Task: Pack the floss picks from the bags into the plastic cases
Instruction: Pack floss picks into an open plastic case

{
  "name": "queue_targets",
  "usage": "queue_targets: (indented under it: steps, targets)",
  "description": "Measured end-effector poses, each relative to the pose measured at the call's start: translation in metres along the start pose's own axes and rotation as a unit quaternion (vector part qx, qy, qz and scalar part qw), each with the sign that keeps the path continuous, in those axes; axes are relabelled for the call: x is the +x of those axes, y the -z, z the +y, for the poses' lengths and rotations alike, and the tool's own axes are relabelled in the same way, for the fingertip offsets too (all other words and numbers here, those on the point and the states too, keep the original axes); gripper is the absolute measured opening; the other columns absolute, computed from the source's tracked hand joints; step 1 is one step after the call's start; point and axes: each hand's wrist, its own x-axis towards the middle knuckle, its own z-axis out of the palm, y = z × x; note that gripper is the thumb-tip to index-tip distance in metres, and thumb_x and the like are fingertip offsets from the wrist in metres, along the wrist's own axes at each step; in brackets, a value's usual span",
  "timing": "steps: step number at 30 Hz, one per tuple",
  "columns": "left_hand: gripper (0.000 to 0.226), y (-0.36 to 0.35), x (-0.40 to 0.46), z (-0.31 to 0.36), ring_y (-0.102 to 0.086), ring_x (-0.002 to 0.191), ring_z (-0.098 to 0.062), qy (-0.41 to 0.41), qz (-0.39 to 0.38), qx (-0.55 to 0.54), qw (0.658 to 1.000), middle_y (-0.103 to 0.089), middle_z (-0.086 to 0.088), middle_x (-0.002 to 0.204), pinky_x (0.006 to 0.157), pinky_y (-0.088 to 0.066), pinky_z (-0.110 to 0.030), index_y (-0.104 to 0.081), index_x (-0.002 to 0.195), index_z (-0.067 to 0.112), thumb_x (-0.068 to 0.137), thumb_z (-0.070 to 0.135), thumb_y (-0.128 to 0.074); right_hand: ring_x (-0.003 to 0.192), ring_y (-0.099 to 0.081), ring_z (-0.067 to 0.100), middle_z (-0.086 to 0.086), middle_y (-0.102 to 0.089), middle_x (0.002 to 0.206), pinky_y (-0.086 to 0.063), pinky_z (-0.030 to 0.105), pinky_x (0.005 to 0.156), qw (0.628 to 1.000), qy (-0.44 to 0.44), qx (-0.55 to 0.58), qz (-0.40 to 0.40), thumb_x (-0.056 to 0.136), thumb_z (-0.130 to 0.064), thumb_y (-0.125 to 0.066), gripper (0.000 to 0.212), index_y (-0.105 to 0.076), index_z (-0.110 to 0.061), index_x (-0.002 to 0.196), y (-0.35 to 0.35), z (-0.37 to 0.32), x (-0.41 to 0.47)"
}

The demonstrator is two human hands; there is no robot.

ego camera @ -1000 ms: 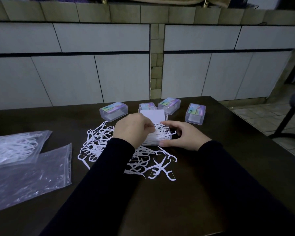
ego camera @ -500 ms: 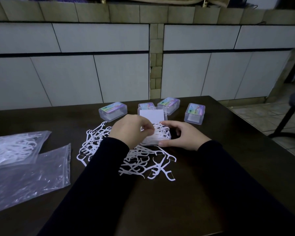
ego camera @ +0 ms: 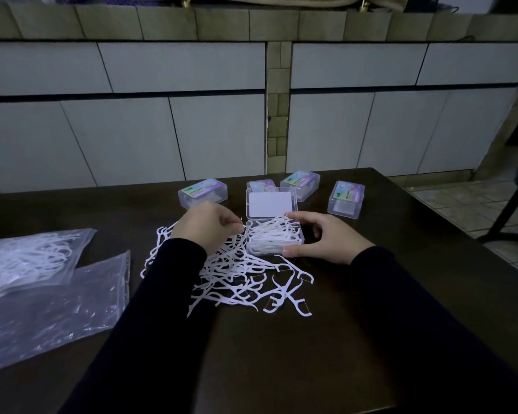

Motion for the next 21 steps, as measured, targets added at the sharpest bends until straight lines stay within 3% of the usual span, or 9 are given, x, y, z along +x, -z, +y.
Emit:
queue_targets:
  steps: [8, 11, 13, 16, 21]
  targets:
    - [0.013, -0.01, 0.005, -0.002, -0.061, 0.095, -0.011, -0.019, 0.027, -0.013, 0.999, -0.07, 0.006, 0.098, 0.084, -0.048, -0.027, -0.07, 0.098, 0.025, 0.091, 0.031, -0.063, 0.119, -0.038, 0.011, -0.005, -0.04, 0.147, -0.037, 0.036, 0.103, 1.0, -0.004, 0.006, -0.003, 0.072, -0.047, -0.079, 0.081, -0.038, -0.04, 0.142, 0.0, 0.0, 0.0]
    - [0.026, -0.015, 0.01, -0.002, -0.06, 0.101, -0.01, -0.01, 0.059, -0.088, 0.994, -0.067, 0.008, 0.108, 0.09, -0.047, -0.027, -0.062, 0.117, 0.023, 0.092, 0.032, -0.06, 0.123, -0.039, 0.013, -0.006, -0.041, 0.147, -0.038, 0.037, 0.105, 1.0, -0.007, 0.01, -0.001, 0.071, -0.048, -0.079, 0.081, -0.039, -0.041, 0.141, -0.001, 0.0, 0.0]
    - [0.043, -0.02, 0.012, 0.0, -0.058, 0.111, -0.011, -0.013, 0.04, -0.171, 0.984, -0.064, 0.006, 0.122, 0.098, -0.044, -0.03, -0.048, 0.136, 0.02, 0.095, 0.029, -0.057, 0.111, -0.041, 0.006, -0.006, -0.043, 0.144, -0.041, 0.03, 0.098, 1.0, -0.001, 0.016, 0.004, 0.07, -0.047, -0.08, 0.083, -0.038, -0.04, 0.142, -0.001, 0.002, 0.0]
    - [0.056, -0.025, 0.013, 0.003, -0.054, 0.119, -0.01, -0.036, 0.03, -0.232, 0.972, -0.059, 0.008, 0.129, 0.101, -0.042, -0.03, -0.033, 0.147, 0.021, 0.096, 0.027, -0.055, 0.09, -0.044, 0.001, -0.004, -0.05, 0.135, -0.038, 0.017, 0.075, 0.999, 0.007, 0.031, 0.021, 0.068, -0.045, -0.082, 0.089, -0.033, -0.039, 0.142, -0.001, 0.003, 0.001]
    - [0.045, -0.023, 0.011, 0.001, -0.058, 0.1, -0.005, -0.084, 0.053, -0.226, 0.969, -0.062, 0.008, 0.107, 0.091, -0.048, -0.027, -0.046, 0.14, 0.03, 0.096, 0.036, -0.051, 0.095, -0.05, 0.008, 0.0, -0.054, 0.133, -0.038, 0.016, 0.073, 0.997, -0.005, 0.07, 0.044, 0.064, -0.038, -0.087, 0.101, -0.019, -0.034, 0.139, -0.002, 0.005, 0.002]
